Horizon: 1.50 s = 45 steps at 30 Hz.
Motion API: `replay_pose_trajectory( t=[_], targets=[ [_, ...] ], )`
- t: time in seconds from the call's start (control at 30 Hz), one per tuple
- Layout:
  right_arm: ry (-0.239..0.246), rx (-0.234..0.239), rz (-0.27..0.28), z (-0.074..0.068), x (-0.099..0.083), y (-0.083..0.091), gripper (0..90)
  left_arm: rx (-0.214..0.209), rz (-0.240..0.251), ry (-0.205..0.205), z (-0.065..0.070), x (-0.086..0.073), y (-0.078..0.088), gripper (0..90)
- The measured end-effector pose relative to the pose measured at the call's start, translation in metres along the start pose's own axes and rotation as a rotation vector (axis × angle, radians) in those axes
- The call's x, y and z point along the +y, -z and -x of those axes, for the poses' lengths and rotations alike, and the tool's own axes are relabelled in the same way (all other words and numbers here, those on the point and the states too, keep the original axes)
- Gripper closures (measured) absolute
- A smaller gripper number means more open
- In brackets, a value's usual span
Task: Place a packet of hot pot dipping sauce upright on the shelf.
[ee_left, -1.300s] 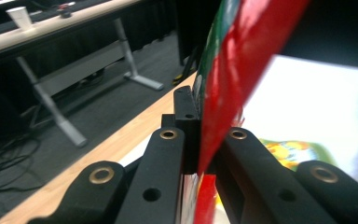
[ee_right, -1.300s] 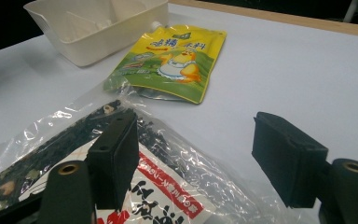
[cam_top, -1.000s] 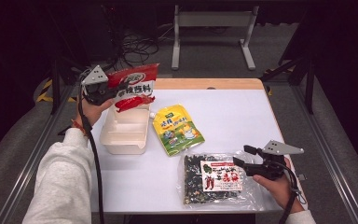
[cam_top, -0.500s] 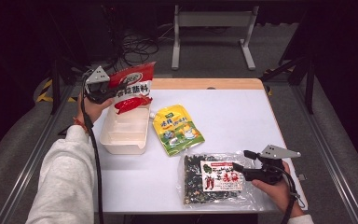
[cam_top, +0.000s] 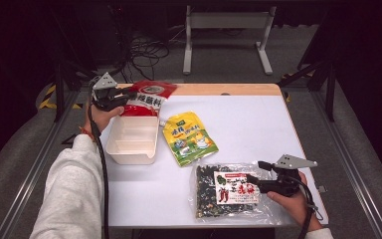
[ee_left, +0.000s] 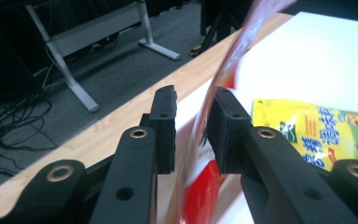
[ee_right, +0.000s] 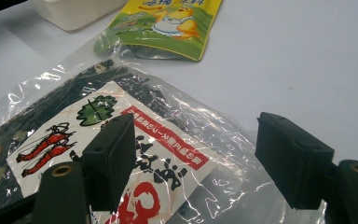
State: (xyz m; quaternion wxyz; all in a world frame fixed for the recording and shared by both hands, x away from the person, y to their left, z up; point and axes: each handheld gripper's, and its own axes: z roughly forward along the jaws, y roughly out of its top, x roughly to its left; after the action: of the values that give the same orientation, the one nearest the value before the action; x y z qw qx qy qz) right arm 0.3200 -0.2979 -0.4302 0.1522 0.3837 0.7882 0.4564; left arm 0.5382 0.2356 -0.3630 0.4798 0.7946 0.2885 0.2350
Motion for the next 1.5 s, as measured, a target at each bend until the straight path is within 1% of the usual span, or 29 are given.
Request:
replay_pose_trajectory(
  t=[0.03,0.1,0.13,0.17,0.2,0.23,0.27,0.3,0.37,0.4,0.43,0.5,0.57,0.67,0.73,0.77,0.8,0.83,0.87,0.97,1.03,1.13,1.17,1.2,1.23,1.27,1.37,1.47,1.5],
  targets=[
    [-0.001,0.001,0.0,0.0,0.0,0.0,28.5,0.006,-0.025,-0.008,0.0,-0.004,0.0,73.6],
    [-0.001,0.001,0.001,0.001,0.0,-0.001,28.5,0.009,-0.042,-0.002,-0.001,-0.01,0.0,74.7],
    [-0.003,0.003,-0.001,0.0,0.0,-0.001,28.4,0.002,-0.045,0.001,-0.001,-0.012,0.001,76.1],
    [-0.002,0.005,-0.004,0.0,0.0,-0.001,28.4,-0.002,-0.05,0.007,-0.002,-0.016,0.001,80.4],
    [0.004,0.006,-0.003,0.0,0.0,-0.002,28.4,-0.007,-0.072,0.002,-0.001,-0.02,-0.001,81.9],
    [0.004,0.006,-0.003,0.0,0.0,-0.002,28.4,-0.007,-0.072,0.002,-0.001,-0.02,-0.001,85.1],
    [0.004,0.007,-0.009,-0.001,0.001,-0.003,28.2,0.002,-0.097,-0.012,0.0,-0.022,-0.003,85.3],
    [0.004,0.007,-0.009,-0.001,0.001,-0.003,28.2,0.022,-0.131,-0.02,0.002,-0.026,-0.006,85.3],
    [0.005,0.01,-0.013,-0.001,0.001,-0.005,28.1,0.036,-0.135,-0.003,0.001,-0.032,-0.008,88.2],
    [0.005,0.01,-0.013,-0.001,0.001,-0.005,28.1,0.036,-0.135,-0.003,0.001,-0.032,-0.008,88.9],
    [0.007,0.011,-0.012,-0.001,0.001,-0.005,28.1,0.033,-0.133,0.009,0.0,-0.034,-0.008,88.9],
    [0.008,0.012,-0.017,-0.002,0.001,-0.007,28.1,0.046,-0.154,-0.001,0.0,-0.036,-0.01,89.3],
    [0.008,0.011,-0.018,-0.002,0.001,-0.007,28.1,0.045,-0.162,0.003,0.0,-0.039,-0.012,89.3],
    [0.01,0.011,-0.019,-0.002,0.002,-0.007,28.1,0.046,-0.162,0.008,-0.001,-0.039,-0.012,89.3],
    [0.011,0.01,-0.02,-0.002,0.002,-0.007,28.1,0.058,-0.165,0.002,0.001,-0.038,-0.012,89.2],
    [0.011,0.01,-0.02,-0.002,0.002,-0.007,28.1,0.058,-0.159,0.011,0.001,-0.038,-0.011,89.2],
    [0.014,0.007,-0.021,-0.002,0.002,-0.007,28.1,0.076,-0.143,0.021,0.0,-0.038,-0.009,86.7],
    [0.014,0.007,-0.021,-0.002,0.002,-0.007,28.1,0.076,-0.143,0.021,0.0,-0.038,-0.009,83.7],
    [0.016,0.004,-0.021,-0.002,0.002,-0.007,28.2,0.076,-0.13,0.038,0.0,-0.038,-0.007,83.7],
    [0.018,-0.004,-0.016,0.0,0.004,-0.004,28.4,0.082,-0.107,0.056,0.001,-0.037,0.0,79.8],
    [0.017,-0.013,-0.012,0.002,0.004,-0.003,28.8,0.085,-0.095,0.055,0.004,-0.036,0.006,75.3],
    [0.014,-0.02,-0.012,0.003,0.005,-0.002,29.2,0.089,-0.069,0.05,0.009,-0.035,0.016,75.2],
    [0.016,-0.022,-0.009,0.003,0.006,-0.002,29.6,0.098,-0.063,0.048,0.012,-0.035,0.02,73.4],
    [0.016,-0.022,-0.009,0.003,0.006,-0.002,29.6,0.091,-0.051,0.044,0.013,-0.035,0.023,73.4],
    [0.016,-0.023,-0.008,0.003,0.007,-0.002,29.8,0.083,-0.031,0.042,0.018,-0.035,0.031,73.0],
    [0.019,-0.021,-0.009,0.003,0.008,-0.002,29.8,0.09,-0.024,0.04,0.02,-0.034,0.034,72.2],
    [0.021,-0.025,-0.013,0.003,0.009,-0.003,30.2,0.093,-0.018,0.032,0.023,-0.035,0.042,71.5],
    [0.033,-0.026,-0.018,0.003,0.011,-0.005,30.8,0.078,0.015,0.045,0.031,-0.037,0.053,71.8],
    [0.037,-0.031,-0.02,0.002,0.012,-0.005,31.1,0.074,0.02,0.039,0.034,-0.038,0.057,71.8]
  ],
)
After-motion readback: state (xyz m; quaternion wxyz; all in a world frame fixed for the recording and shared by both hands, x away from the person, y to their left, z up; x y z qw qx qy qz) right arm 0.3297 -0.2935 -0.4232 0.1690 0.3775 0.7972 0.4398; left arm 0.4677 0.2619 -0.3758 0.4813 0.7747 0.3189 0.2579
